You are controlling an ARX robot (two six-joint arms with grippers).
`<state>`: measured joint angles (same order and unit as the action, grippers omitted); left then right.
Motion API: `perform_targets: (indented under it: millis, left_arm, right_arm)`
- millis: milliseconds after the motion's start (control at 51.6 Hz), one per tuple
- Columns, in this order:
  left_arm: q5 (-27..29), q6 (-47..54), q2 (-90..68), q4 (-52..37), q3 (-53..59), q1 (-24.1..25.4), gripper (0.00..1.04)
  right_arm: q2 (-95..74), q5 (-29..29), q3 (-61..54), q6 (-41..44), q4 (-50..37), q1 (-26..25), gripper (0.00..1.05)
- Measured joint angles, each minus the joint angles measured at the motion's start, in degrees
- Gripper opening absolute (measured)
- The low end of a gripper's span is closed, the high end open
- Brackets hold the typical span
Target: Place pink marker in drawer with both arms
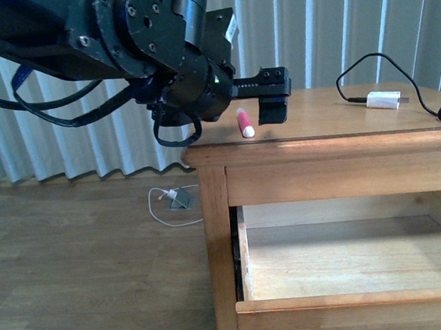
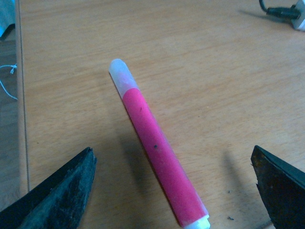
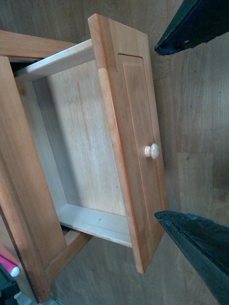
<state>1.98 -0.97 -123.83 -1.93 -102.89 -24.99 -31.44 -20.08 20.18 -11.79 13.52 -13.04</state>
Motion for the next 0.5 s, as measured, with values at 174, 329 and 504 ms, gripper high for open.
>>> perform_targets:
  millis: [174, 329, 504]
  left_arm:
    - [0.61, -0.33, -3.23, 1.33, -3.63, -0.87, 0.99]
    - [1.20, -0.35, -4.57, 2.58, -5.86, -1.07, 0.99]
    - [1.55, -0.31, -5.33, 3.41, -7.17, -1.05, 0.99]
  right_arm:
    - [0.00, 0.00, 0.00, 0.00, 0.00, -0.02, 0.96]
    - [0.00, -0.02, 0.00, 0.00, 0.00, -0.02, 0.96]
    - [0.00, 0.00, 0.00, 0.00, 0.00, 0.00, 0.96]
